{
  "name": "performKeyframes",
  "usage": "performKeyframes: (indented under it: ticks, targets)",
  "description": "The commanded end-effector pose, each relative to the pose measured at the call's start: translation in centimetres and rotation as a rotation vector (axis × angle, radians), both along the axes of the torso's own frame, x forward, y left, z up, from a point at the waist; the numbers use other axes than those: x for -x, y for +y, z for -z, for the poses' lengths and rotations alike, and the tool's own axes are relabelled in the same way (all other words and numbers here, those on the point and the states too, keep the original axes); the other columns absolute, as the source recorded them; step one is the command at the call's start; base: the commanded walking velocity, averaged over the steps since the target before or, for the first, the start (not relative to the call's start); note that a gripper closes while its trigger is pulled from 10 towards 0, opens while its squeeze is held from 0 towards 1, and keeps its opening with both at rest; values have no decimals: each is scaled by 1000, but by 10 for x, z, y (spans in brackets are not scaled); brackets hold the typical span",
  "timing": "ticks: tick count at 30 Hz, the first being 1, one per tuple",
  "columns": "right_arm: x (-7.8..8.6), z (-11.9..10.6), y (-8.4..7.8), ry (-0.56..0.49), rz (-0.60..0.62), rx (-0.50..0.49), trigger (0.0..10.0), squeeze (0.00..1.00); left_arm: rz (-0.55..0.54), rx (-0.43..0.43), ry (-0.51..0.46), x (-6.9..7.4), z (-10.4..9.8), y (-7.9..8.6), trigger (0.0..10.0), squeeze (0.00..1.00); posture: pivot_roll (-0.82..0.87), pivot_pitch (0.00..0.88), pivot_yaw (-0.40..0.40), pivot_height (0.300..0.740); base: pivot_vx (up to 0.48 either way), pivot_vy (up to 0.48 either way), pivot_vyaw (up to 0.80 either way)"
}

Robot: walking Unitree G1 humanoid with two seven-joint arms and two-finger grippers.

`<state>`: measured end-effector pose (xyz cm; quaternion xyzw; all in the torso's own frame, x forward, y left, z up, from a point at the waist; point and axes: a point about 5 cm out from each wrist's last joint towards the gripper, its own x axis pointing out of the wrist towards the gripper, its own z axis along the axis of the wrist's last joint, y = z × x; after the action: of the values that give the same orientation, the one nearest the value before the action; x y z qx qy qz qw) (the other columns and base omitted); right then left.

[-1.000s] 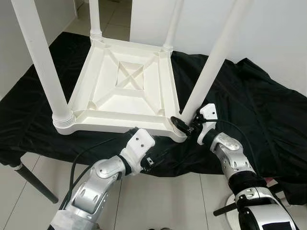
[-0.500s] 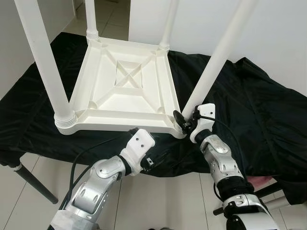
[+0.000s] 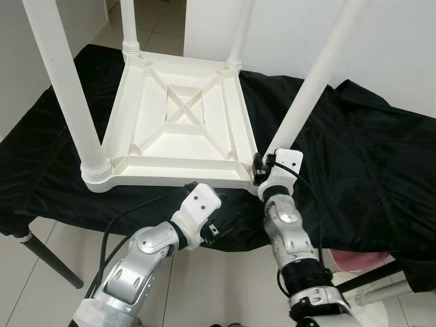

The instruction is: Building children table

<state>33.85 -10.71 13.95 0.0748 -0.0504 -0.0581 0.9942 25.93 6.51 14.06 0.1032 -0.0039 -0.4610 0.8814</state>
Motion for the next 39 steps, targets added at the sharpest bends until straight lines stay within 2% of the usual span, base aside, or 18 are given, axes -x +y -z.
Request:
performKeyframes:
  ticks: [1,3,4,6,8,10,17,18,19,21,23,25,29,30,31,33,38,39]
  targets:
    - [5,18,-4,75,11,-33,10000,0,-12,-10,-7,-2,1,-2,10000,0,95,98,-131,740,0,0,0]
    - [5,14,-4,51,-12,-33,10000,0,-15,-14,-13,-4,0,-1,10000,0,95,98,-131,740,0,0,0]
    - [4,12,-5,34,-35,-40,10000,996,-18,-16,-17,-5,-1,0,10000,0,95,98,-131,740,0,0,0]
    - [5,8,-6,-5,-75,-55,10000,1000,-33,-24,-30,-10,-3,4,10000,0,95,98,-131,740,0,0,0]
    - [5,5,-7,-31,-98,-68,10000,1000,-43,-27,-37,-13,-4,6,10000,0,95,86,-133,740,0,0,0]
    - [8,4,-12,-54,-106,-21,10000,1000,-101,-46,-97,-25,-10,16,10000,0,97,82,-134,740,0,0,0]
    - [13,8,-18,-47,-84,39,10000,1000,-174,-67,-156,-39,-15,26,10000,0,99,81,-137,740,0,0,0]
    - [17,12,-21,-41,-82,54,10000,0,-196,-72,-164,-46,-17,30,10000,0,99,81,-137,740,0,0,0]
    - [17,12,-21,-41,-82,54,10000,0,-196,-72,-164,-46,-17,30,10000,0,99,81,-137,740,0,0,0]
    - [24,17,-27,-36,-85,56,10000,0,-224,-111,-203,-56,-19,38,10000,0,95,82,-131,740,0,0,0]
    - [27,20,-29,-32,-86,59,10000,0,-221,-132,-197,-61,-18,41,10000,0,89,83,-121,740,0,0,0]
    - [27,20,-29,-32,-86,59,10000,0,-221,-132,-197,-61,-18,41,10000,0,89,83,-121,740,0,0,0]
    - [32,23,-35,-26,-78,62,10000,0,-223,-210,-183,-72,-12,51,10000,0,73,85,-104,740,0,0,0]
    - [32,23,-36,-28,-72,62,10000,0,-236,-257,-178,-76,-8,54,10000,0,68,84,-97,740,0,0,0]
    - [32,23,-36,-28,-72,62,10000,0,-236,-257,-178,-76,-8,54,10000,0,68,84,-97,740,0,0,0]
    - [33,23,-38,-31,-58,64,10000,0,-245,-328,-151,-84,-2,61,10000,0,62,84,-89,740,0,0,0]
    - [32,22,-41,-28,-42,69,10000,0,-202,-386,-110,-88,4,64,10000,0,61,85,-83,740,0,0,0]
    - [32,22,-41,-27,-40,70,10000,0,-212,-434,-104,-92,7,67,10000,0,62,85,-83,740,0,0,0]
